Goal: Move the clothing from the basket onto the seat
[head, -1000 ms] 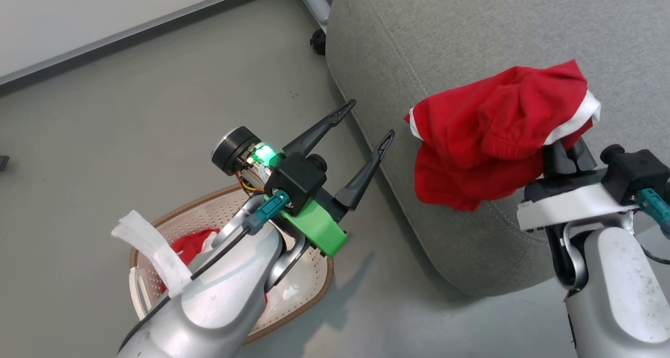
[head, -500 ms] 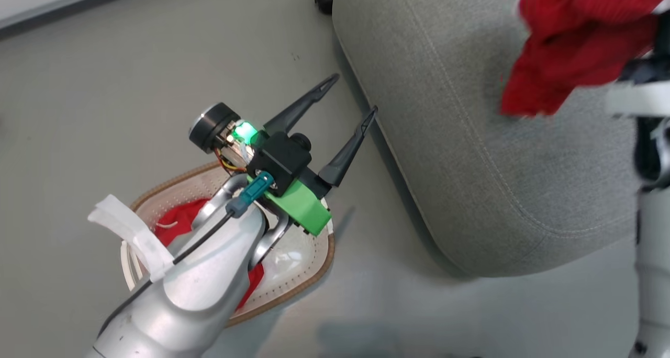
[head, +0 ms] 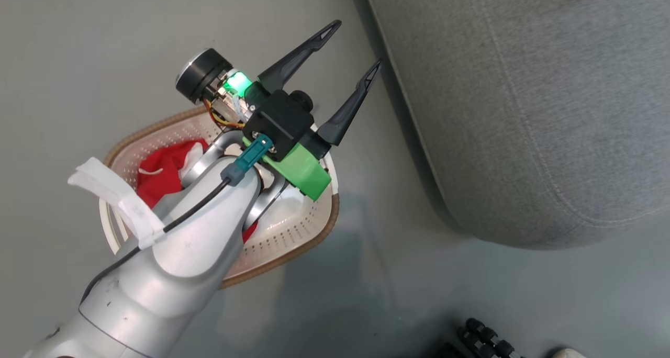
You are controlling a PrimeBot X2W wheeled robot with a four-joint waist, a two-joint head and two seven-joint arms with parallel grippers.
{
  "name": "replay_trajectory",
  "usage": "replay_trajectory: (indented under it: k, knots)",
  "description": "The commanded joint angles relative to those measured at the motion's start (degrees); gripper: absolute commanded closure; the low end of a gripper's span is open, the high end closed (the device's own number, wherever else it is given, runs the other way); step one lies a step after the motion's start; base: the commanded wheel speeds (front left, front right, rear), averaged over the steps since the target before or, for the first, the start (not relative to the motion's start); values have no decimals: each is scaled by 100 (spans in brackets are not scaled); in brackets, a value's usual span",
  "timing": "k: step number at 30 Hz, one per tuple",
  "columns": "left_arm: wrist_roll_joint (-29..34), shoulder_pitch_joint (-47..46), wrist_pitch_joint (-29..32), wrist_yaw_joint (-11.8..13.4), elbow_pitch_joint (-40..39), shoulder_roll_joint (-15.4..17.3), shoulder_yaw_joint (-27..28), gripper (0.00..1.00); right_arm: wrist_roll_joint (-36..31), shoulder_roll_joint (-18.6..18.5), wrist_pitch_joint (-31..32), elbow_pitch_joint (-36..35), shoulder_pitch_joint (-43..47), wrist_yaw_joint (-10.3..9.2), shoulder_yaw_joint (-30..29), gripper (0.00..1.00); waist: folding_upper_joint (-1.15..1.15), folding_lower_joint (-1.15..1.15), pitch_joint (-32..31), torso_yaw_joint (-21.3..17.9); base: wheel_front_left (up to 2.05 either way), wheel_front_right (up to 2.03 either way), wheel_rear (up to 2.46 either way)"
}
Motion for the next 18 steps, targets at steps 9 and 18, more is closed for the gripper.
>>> replay_trajectory:
  k: [9,18]
  knots:
    - [55,-325,4,-12,-32,-61,-65,0,-150,-400,-18,1473,-581,-2,67,100,0,-1,808,407,0,0,0]
    - [80,-322,4,-12,-55,-118,-79,0,-203,-415,-27,2696,-409,-2,-62,100,0,-1,891,584,0,0,0]
